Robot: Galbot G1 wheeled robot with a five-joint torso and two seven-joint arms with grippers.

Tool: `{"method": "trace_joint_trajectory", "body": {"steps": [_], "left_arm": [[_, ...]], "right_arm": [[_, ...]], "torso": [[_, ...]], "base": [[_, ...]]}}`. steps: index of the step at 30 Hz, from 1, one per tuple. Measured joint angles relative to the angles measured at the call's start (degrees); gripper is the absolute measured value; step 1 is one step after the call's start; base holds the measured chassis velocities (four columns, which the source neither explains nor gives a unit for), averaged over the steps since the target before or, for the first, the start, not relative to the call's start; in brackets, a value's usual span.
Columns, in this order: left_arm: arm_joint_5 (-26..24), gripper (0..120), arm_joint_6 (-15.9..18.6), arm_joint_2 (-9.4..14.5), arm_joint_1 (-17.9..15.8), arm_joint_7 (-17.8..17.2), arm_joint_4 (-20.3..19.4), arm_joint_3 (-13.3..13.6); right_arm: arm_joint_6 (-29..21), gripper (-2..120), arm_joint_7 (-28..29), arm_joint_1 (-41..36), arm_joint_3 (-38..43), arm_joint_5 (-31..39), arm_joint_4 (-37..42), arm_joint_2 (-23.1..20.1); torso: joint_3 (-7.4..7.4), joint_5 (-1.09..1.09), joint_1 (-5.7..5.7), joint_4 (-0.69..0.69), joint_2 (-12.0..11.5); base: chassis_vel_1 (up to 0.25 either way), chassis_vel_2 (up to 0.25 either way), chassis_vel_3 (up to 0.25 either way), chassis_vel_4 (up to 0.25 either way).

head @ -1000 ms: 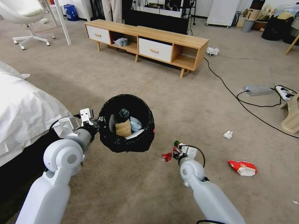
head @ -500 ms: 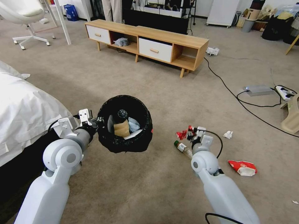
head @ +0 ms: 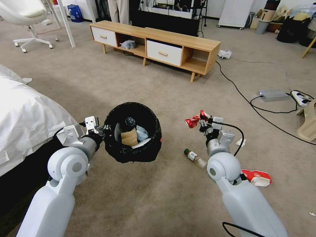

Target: Pick up the trash bin and place the garbage on the floor into it.

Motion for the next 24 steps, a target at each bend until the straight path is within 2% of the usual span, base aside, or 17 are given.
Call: {"method": "trace_joint_trajectory", "body": {"steps": [7, 9, 10, 16, 24], "left_arm": [[0.0, 0, 0.1, -0.4, -0.1, -0.2, 0.6, 0.8], [0.0, 0, 0.2, -0.6, -0.3, -0.2, 0.7, 1.2], [0.0, 0, 0.2, -0.6, -0.3, -0.2, 0.7, 1.2], [0.0, 0, 0.3, -0.4, -0.1, -0.3, 0.7, 2.1], [0.0, 0, 0.5, -0.4, 0.2, -0.4, 0.5, 3.5]], "right_arm": [[3.8, 43, -4.5, -0.2, 0.0, -0.7, 1.7, -2.0], [8.1, 43, -10.0, -0.3, -0.1, -2.1, 1.6, -3.7], [8.1, 43, -10.0, -0.3, -0.1, -2.1, 1.6, -3.7], [14.9, 43, -19.0, -0.4, -1.4, -3.1, 0.6, -5.4], [18.9, 43, -24.0, -0.7, -2.1, -3.8, -0.2, -6.2]], "torso": [[0.0, 0.0, 0.0, 0.0, 0.0], [0.0, 0.0, 0.0, -0.01, 0.0], [0.0, 0.0, 0.0, -0.01, 0.0], [0.0, 0.0, 0.0, 0.0, 0.0], [0.0, 0.0, 0.0, 0.0, 0.0]], "base": [[0.0, 0.0, 0.0, 0.0], [0.0, 0.0, 0.0, 0.0], [0.0, 0.0, 0.0, 0.0], [0.0, 0.0, 0.0, 0.0], [0.0, 0.0, 0.0, 0.0]]}}
